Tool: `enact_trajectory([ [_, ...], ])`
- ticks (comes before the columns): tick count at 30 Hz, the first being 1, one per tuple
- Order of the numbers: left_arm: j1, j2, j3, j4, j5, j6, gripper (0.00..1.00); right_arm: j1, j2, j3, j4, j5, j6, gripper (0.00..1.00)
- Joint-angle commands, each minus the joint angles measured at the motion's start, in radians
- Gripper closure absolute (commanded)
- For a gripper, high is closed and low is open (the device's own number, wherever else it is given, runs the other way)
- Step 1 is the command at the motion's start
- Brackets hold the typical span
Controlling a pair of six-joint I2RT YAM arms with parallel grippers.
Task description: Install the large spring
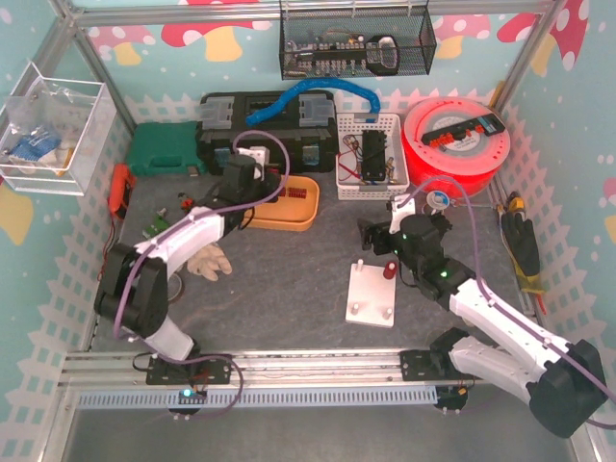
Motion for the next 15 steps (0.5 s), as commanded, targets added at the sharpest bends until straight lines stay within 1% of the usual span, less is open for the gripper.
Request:
enact_trajectory([
  [1, -0.046, -0.139, -0.142, 0.218, 0.095, 0.104, 0.91, -0.001, 0.003, 0.043, -0.040, -0.082, 0.005, 0.04],
  [5, -0.126, -0.256, -0.316, 0.428, 0.109, 0.197, 0.93, -0.002, 0.011, 0.055, -0.049, -0.139, 0.037, 0.04],
  [8, -0.190, -0.326, -0.450, 0.573, 0.106, 0.261, 0.94, -0.002, 0.027, 0.070, -0.045, -0.218, 0.054, 0.06],
  [11, -0.272, -0.387, -0.591, 0.742, 0.051, 0.351, 0.95, -0.001, 0.045, 0.080, -0.014, -0.348, 0.053, 0.08],
  [15, -0.352, -0.450, -0.770, 0.981, 0.010, 0.461, 0.96, 0.002, 0.071, 0.081, 0.025, -0.514, 0.069, 0.12],
])
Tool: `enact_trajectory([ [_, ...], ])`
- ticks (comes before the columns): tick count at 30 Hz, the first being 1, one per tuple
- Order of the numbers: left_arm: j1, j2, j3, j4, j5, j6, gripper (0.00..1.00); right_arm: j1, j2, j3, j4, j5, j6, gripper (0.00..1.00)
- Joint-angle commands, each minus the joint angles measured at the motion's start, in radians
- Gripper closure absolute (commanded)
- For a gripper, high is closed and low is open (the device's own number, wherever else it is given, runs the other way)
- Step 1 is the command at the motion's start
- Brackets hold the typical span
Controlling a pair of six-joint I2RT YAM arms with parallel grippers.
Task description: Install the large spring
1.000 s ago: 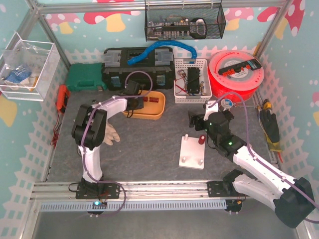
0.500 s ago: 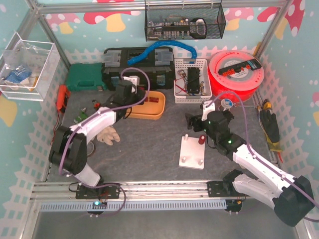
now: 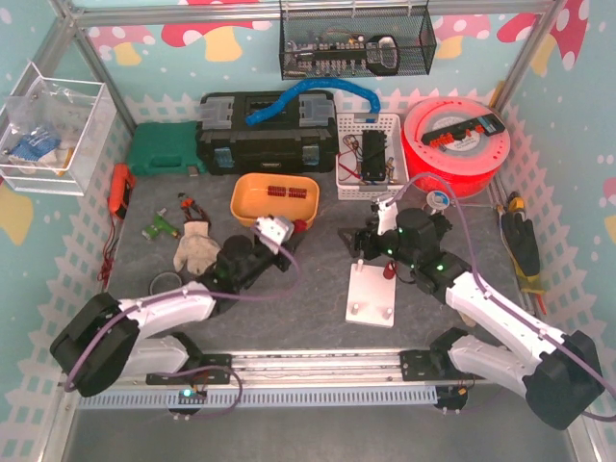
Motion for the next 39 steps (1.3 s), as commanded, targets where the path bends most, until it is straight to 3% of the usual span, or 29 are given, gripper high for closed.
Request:
enact_trajectory([
  [1, -0.070, -0.066, -0.146, 0.362, -0.058, 0.167, 0.96, 0.002, 0.030, 0.031, 0.047, -0.225, 0.031, 0.14],
  [11, -0.220, -0.002, -0.253, 0.503, -0.182, 0.303, 0.97, 0.032, 0.066, 0.049, 0.093, -0.355, 0.092, 0.30],
  [17, -0.239, 0.071, -0.266, 0.587, -0.151, 0.309, 0.98, 0.056, 0.105, 0.067, 0.098, -0.427, 0.097, 0.42],
  [30, -0.254, 0.015, -0.251, 0.508, -0.088, 0.306, 0.98, 0.128, 0.208, 0.126, 0.063, -0.413, 0.038, 0.43],
  [39, -0.259, 0.013, -0.243, 0.489, -0.099, 0.307, 0.98, 0.172, 0.294, 0.176, 0.032, -0.402, 0.008, 0.52],
])
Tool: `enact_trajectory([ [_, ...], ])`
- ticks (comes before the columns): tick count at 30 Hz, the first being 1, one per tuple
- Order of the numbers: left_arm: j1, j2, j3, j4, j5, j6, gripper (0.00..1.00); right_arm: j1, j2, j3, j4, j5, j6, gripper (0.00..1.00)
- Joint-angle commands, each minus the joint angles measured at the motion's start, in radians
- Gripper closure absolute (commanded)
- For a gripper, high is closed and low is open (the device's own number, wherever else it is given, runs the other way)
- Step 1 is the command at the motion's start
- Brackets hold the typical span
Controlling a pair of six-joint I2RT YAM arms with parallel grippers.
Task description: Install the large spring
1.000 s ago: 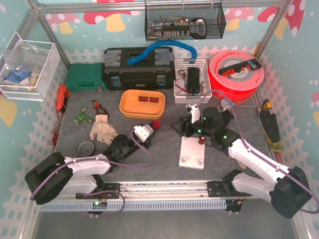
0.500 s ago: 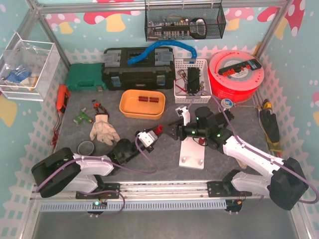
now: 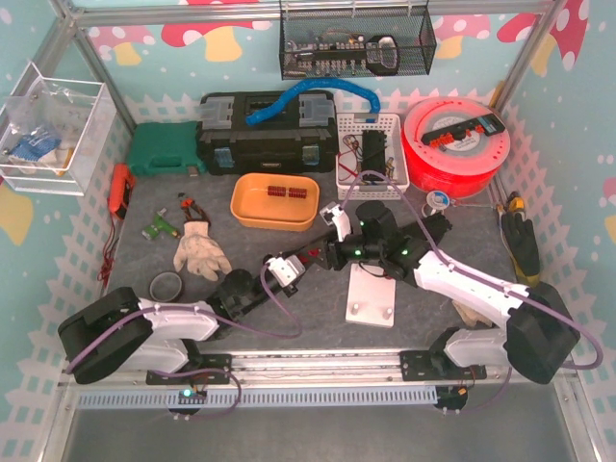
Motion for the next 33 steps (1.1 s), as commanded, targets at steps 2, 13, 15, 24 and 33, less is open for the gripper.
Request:
enact_trajectory([
  [2, -0.009, -0.021, 0.018, 0.014, 0.008, 0.003, 0.98, 0.018, 0.032, 0.032, -0.034, 0.003, -0.031, 0.56],
  [13, -0.009, -0.004, 0.028, 0.016, -0.052, -0.015, 0.88, 0.019, 0.027, 0.010, -0.043, 0.002, -0.044, 0.93],
  [15, -0.009, -0.003, 0.026, 0.019, -0.069, -0.015, 0.79, 0.019, 0.019, 0.009, -0.038, -0.001, -0.041, 1.00],
  [24, -0.010, 0.002, 0.031, 0.013, -0.093, -0.012, 0.56, 0.018, -0.043, -0.007, -0.020, 0.049, -0.020, 1.00],
  [33, -0.010, 0.001, 0.034, 0.004, -0.093, -0.012, 0.25, 0.018, -0.105, -0.020, -0.042, 0.178, -0.013, 1.00],
])
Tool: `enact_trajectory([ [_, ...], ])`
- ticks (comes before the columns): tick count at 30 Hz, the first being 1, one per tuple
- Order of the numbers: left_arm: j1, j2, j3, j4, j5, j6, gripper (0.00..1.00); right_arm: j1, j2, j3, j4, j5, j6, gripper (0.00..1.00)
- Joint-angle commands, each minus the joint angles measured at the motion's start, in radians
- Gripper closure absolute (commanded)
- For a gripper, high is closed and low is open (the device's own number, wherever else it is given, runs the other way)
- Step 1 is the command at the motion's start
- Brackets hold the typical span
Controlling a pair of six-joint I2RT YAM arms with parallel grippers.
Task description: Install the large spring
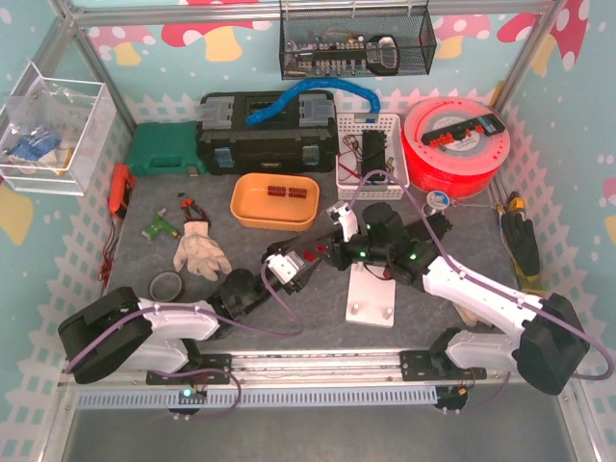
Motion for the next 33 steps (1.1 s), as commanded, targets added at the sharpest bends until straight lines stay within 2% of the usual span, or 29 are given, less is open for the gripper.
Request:
enact_trajectory([
  [1, 0.000, 0.002, 0.021, 0.015, -0.013, -0.004, 0.19, 0.005, -0.059, -0.012, -0.017, 0.125, 0.009, 1.00],
  [3, 0.000, 0.002, 0.026, 0.007, -0.033, -0.006, 0.10, 0.005, -0.079, -0.010, -0.052, 0.202, 0.011, 1.00],
  [7, 0.001, 0.015, 0.050, -0.031, -0.080, -0.038, 0.02, 0.005, -0.128, -0.016, -0.131, 0.386, 0.009, 1.00],
  [14, 0.017, 0.037, 0.072, -0.049, -0.134, -0.107, 0.01, 0.005, -0.178, -0.011, -0.293, 0.588, -0.008, 1.00],
  [20, 0.087, 0.021, 0.061, -0.064, -0.173, -0.217, 0.01, 0.005, -0.175, -0.007, -0.381, 0.643, -0.008, 1.00],
  [24, 0.150, -0.008, 0.038, -0.076, -0.175, -0.300, 0.01, 0.005, -0.162, -0.028, -0.375, 0.610, 0.009, 1.00],
  [33, 0.160, -0.024, 0.032, -0.085, -0.190, -0.304, 0.01, 0.005, -0.126, -0.043, -0.365, 0.622, 0.019, 1.00],
])
